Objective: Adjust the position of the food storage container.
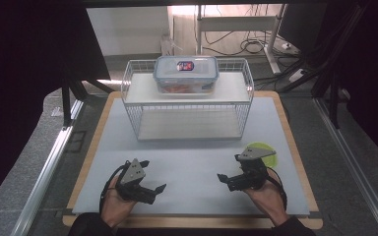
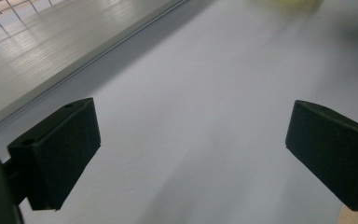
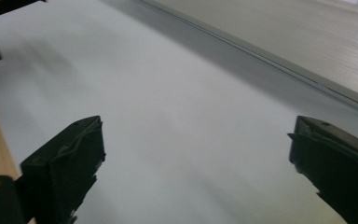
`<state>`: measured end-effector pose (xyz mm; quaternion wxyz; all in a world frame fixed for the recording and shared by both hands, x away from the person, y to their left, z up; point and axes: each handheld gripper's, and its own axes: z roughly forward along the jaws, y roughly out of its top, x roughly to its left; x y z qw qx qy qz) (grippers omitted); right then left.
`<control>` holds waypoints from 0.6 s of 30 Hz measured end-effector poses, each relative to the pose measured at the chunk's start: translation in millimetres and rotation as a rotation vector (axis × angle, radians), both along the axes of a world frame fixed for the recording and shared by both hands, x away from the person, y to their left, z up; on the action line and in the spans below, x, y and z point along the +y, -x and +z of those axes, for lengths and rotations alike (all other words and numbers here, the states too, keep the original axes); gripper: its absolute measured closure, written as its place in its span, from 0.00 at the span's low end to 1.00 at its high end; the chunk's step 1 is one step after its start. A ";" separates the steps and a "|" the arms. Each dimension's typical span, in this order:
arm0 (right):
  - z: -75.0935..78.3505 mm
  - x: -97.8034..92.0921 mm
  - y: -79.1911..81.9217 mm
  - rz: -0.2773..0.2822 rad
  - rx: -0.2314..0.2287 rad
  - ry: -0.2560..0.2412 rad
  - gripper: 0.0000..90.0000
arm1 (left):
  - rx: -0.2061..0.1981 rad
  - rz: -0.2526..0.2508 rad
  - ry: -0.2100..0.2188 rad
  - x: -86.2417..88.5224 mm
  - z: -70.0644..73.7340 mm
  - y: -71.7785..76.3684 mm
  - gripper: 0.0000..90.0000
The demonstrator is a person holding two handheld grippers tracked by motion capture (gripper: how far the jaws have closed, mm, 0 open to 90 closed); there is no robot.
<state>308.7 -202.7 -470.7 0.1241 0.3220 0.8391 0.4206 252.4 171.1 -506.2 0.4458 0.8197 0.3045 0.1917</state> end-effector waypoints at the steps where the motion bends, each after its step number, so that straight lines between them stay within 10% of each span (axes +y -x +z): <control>1: -0.2 -1.2 -1.1 -0.010 0.004 -0.004 0.01 | 0.003 0.004 0.004 1.0 0.4 0.3 0.03; 6: 1.7 -6.1 -4.6 -0.046 0.009 -0.009 0.03 | 0.009 0.017 0.040 8.5 1.2 -0.3 0.03; 18: 19.9 -47.0 -13.4 -0.141 -0.046 -0.004 0.70 | -0.024 0.029 0.003 8.7 -0.3 -0.1 0.04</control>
